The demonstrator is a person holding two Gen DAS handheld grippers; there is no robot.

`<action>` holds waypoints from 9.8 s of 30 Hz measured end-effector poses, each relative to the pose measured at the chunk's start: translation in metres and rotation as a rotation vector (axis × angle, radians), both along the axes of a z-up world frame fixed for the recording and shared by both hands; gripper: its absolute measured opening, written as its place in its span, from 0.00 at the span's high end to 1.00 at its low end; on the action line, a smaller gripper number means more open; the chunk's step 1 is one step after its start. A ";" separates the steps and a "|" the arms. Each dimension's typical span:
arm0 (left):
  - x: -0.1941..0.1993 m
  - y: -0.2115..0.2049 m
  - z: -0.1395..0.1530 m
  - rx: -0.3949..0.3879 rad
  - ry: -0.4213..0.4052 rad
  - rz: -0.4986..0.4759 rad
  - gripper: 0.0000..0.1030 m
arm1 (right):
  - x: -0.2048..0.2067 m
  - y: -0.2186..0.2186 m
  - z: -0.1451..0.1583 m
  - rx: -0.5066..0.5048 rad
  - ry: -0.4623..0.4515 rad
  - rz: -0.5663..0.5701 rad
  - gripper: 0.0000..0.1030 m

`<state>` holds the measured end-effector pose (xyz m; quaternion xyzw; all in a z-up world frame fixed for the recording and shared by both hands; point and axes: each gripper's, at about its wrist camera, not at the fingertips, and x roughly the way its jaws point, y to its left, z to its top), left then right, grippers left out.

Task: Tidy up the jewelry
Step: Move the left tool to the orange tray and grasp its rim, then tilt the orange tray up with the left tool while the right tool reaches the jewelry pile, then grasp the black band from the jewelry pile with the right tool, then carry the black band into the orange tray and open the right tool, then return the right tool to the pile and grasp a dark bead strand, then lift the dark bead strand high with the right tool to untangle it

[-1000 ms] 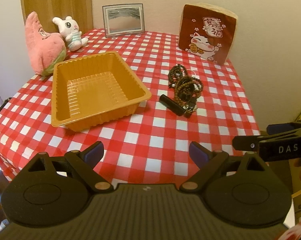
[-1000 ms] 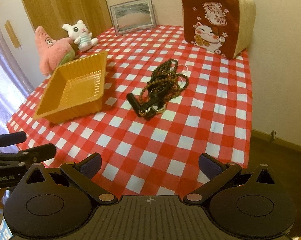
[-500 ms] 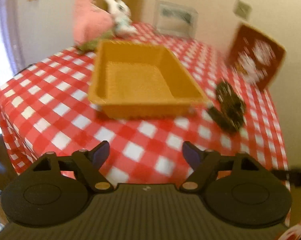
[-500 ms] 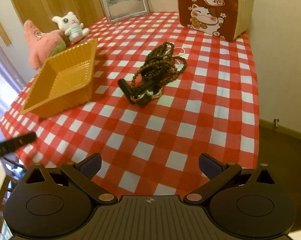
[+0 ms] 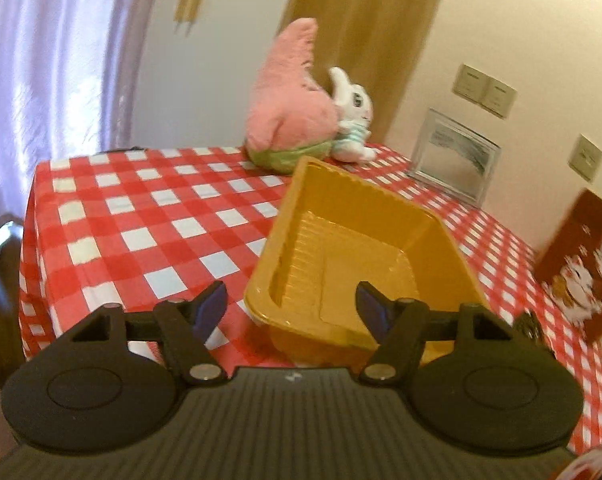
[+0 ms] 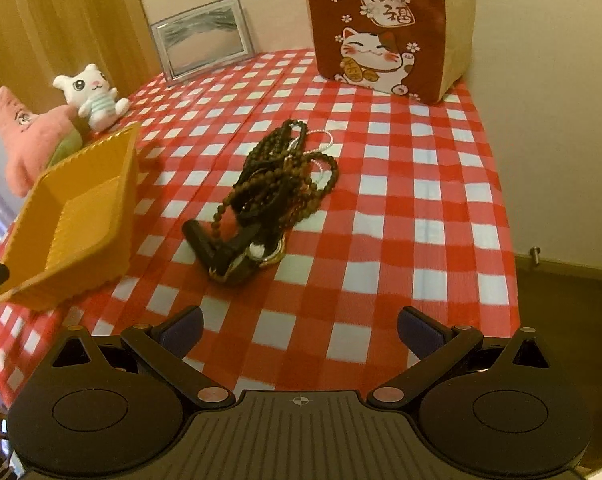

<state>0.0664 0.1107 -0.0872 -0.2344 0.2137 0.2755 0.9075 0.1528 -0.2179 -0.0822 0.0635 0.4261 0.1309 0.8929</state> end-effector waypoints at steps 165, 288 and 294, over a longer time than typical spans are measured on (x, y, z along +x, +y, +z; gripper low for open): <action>0.109 0.083 0.000 0.374 -0.062 -0.651 0.94 | 0.045 0.109 0.054 0.154 -0.161 0.106 0.87; 0.109 0.080 -0.001 0.401 -0.050 -0.670 0.94 | 0.073 -0.007 0.140 0.399 -0.346 -0.164 0.95; 0.108 0.079 0.000 0.401 -0.053 -0.671 0.94 | 0.071 -0.003 0.167 0.380 -0.381 -0.126 0.95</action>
